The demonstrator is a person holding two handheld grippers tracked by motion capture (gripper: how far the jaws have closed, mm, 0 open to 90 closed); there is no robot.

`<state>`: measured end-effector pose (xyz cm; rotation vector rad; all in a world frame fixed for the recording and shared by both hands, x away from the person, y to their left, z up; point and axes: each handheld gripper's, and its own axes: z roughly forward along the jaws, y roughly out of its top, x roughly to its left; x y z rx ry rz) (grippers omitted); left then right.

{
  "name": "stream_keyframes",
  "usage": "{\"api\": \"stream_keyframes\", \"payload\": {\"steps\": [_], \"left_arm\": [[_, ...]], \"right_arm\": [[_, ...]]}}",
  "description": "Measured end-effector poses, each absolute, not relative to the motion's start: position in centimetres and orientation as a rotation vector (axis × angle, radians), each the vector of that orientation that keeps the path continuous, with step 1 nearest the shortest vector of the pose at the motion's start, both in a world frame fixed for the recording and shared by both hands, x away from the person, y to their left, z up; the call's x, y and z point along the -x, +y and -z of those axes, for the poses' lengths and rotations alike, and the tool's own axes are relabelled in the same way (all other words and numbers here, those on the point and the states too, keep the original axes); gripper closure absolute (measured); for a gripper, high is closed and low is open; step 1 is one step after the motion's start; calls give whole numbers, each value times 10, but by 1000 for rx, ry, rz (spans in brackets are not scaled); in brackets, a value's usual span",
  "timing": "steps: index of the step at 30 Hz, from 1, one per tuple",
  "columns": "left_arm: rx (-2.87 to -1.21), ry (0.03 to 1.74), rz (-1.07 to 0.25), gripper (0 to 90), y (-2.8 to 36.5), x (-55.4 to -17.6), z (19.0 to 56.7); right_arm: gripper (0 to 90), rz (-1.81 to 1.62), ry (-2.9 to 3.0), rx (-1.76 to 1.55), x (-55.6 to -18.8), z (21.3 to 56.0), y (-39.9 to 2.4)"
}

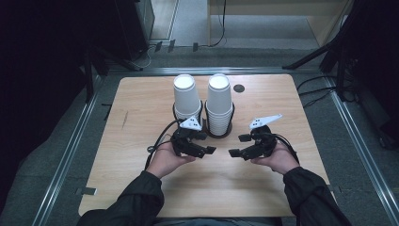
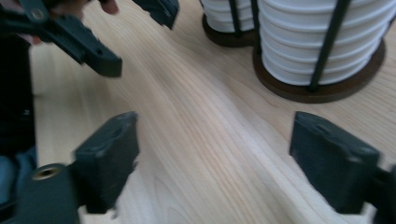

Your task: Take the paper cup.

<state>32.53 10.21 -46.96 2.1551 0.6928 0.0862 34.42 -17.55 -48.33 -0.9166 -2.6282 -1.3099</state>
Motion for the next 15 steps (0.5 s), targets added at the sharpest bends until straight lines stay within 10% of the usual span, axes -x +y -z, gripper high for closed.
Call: {"api": "stream_keyframes", "payload": {"steps": [15], "left_arm": [[-2083,815,-48,531,111,-331,472]], "right_arm": [[418,1364,-2659,873,-350,485,-176]]}}
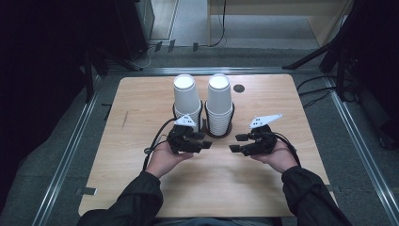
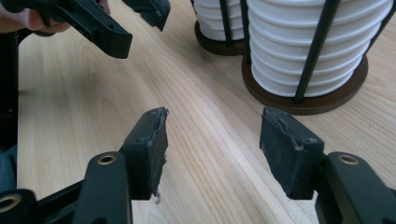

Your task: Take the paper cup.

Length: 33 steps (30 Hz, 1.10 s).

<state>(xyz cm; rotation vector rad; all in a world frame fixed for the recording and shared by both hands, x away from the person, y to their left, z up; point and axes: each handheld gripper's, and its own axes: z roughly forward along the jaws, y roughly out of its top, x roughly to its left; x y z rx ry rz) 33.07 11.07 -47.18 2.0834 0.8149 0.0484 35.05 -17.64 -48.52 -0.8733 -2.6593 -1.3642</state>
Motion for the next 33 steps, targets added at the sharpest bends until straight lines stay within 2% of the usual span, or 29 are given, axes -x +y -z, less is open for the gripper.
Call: {"api": "stream_keyframes", "payload": {"steps": [3,7,16,23,24,33], "left_arm": [[-2118,797,-69,536,110,-330,473],[-2129,792,-48,537,110,-329,475],[-2125,749,-41,525,109,-321,468],[-2125,764,-45,555,110,-324,468],[-2118,766,-48,589,110,-325,467],[-2137,761,-52,632,107,-328,468]], "right_arm": [[418,1346,-2669,875,-351,483,-175],[366,1337,-2729,853,-350,478,-173],[397,1333,-2704,874,-349,475,-171],[451,1307,-2689,873,-350,475,-171],[453,1302,-2711,858,-348,475,-171],[439,1322,-2707,877,-349,474,-178]]}}
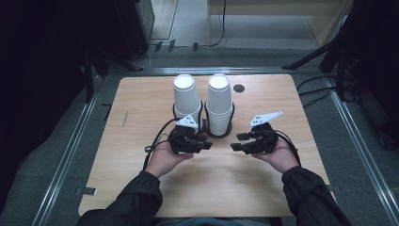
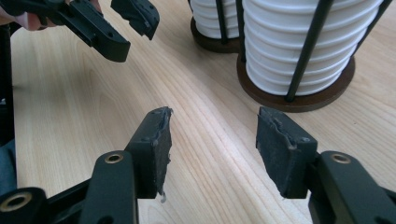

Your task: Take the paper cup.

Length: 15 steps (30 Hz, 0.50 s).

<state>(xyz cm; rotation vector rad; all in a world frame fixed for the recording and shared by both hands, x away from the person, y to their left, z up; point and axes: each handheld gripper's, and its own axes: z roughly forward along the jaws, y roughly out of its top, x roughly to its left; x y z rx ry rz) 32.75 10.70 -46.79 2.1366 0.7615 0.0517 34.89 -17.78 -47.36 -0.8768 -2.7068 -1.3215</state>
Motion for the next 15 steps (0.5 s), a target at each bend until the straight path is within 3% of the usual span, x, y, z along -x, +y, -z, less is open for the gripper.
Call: {"api": "stream_keyframes", "payload": {"steps": [9,15], "left_arm": [[-2136,763,-44,675,105,-328,469],[-2118,771,-76,786,106,-327,468]], "right_arm": [[414,1346,-2718,873,-349,472,-179],[398,1344,-2720,873,-349,471,-177]]}}
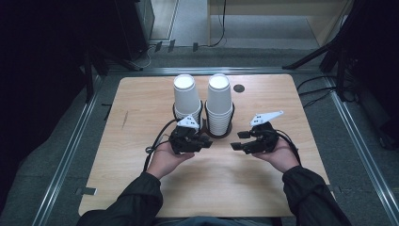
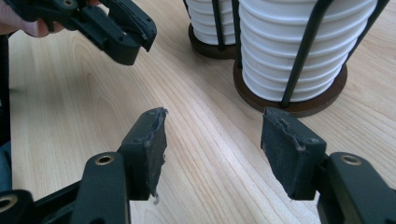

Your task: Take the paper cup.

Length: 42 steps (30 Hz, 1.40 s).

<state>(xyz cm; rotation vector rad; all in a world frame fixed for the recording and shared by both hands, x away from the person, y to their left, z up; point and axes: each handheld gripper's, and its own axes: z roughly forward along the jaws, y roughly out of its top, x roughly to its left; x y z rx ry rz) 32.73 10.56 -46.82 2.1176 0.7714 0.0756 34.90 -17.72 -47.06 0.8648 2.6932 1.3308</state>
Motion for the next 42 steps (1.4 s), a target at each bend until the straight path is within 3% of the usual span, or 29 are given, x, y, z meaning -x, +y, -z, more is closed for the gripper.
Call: {"api": "stream_keyframes", "payload": {"steps": [15,20,22,42], "left_arm": [[-2109,790,-83,898,100,-331,462],[-2123,794,-117,899,93,-332,458],[-2083,815,-69,898,92,-337,453],[-2053,950,-199,899,83,-367,438]], "right_arm": [[357,-1300,2636,-890,-353,458,-182],[356,-1263,2578,-909,-354,447,-184],[356,-1266,2572,-904,-356,443,-185],[314,-1248,2573,-897,-398,400,-166]]}}
